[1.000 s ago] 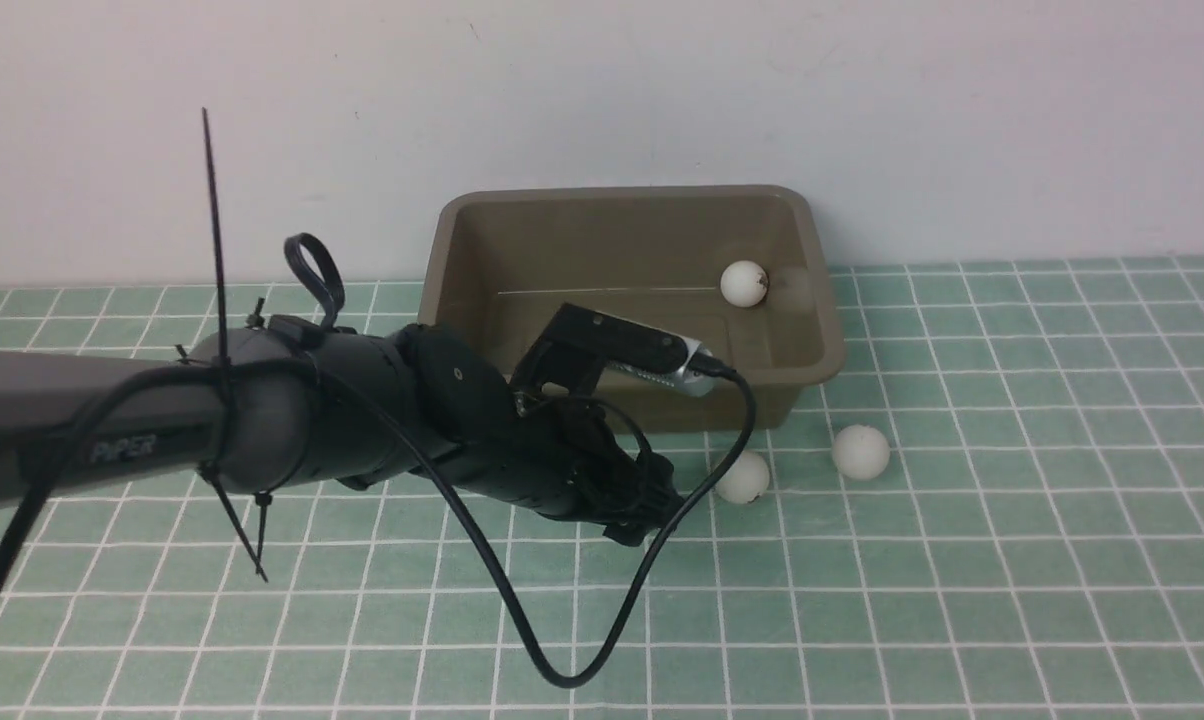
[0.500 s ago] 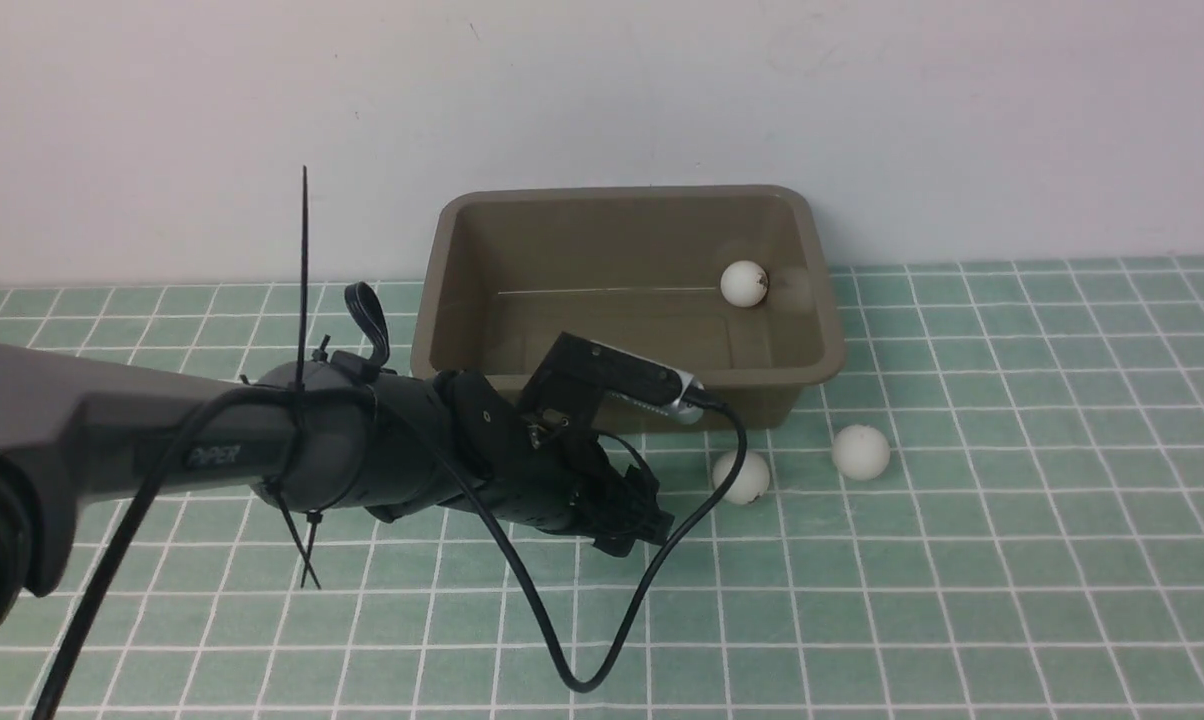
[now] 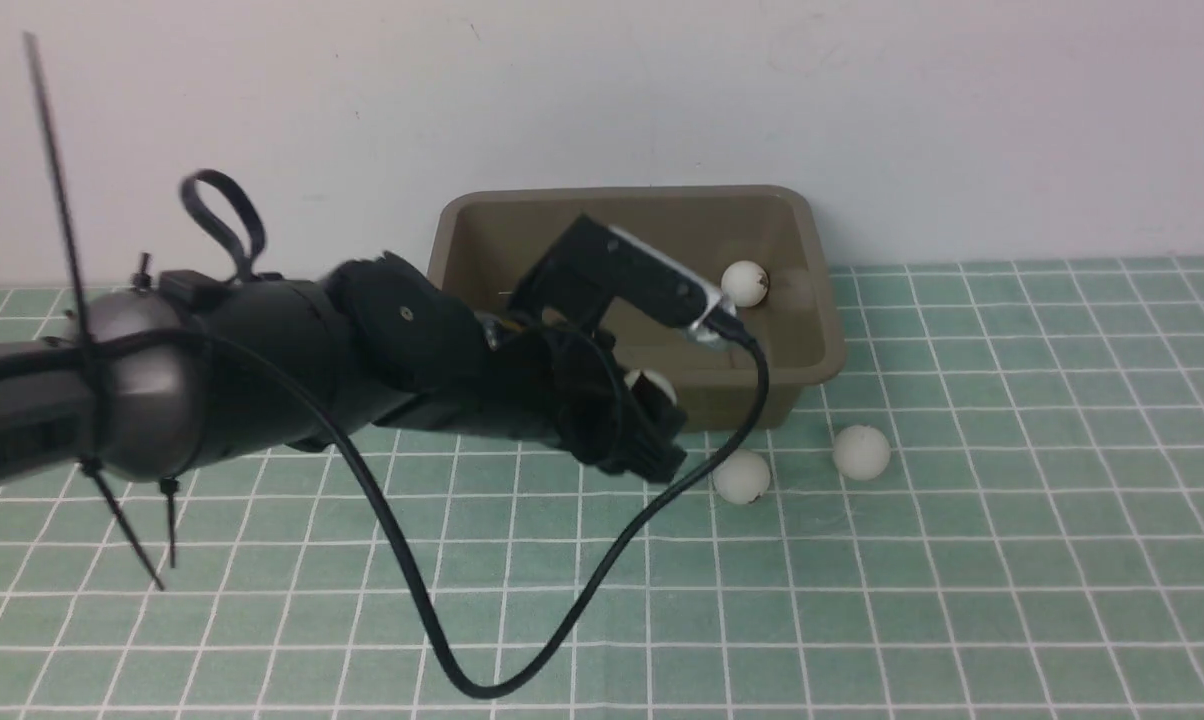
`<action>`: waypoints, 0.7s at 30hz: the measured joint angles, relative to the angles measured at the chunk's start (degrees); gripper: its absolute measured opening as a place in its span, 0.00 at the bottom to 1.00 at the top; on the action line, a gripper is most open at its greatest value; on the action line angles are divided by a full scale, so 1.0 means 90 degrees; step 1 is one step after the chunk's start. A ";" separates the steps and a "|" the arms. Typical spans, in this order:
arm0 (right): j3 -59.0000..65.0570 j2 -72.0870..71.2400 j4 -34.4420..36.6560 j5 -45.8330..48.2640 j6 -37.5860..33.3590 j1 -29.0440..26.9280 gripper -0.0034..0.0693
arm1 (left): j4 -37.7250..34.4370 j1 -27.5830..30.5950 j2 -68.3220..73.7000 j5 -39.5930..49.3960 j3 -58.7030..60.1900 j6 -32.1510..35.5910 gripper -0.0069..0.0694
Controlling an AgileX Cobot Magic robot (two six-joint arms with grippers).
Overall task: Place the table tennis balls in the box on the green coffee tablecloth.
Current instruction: 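Drop the ball into the bin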
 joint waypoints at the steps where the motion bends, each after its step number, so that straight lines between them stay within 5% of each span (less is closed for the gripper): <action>1: 0.0000 0.0000 0.0000 0.0006 0.0000 0.0000 0.68 | -0.0185 0.0000 -0.0069 0.0328 0.0000 0.0000 0.73; 11: 0.0000 0.0000 -0.0091 0.0019 0.0000 0.0000 0.68 | 0.0157 0.0000 -0.1265 0.4337 -0.0057 -0.0557 0.73; 14: 0.0000 0.0000 -0.0122 0.0019 0.0000 0.0000 0.68 | 0.1060 -0.0056 -0.1324 0.4923 -0.0057 -0.1617 0.66; 21: 0.0000 0.0000 -0.0151 -0.0037 0.0000 0.0000 0.68 | 0.4782 -0.0841 -0.1117 0.5157 -0.0057 -0.4906 0.46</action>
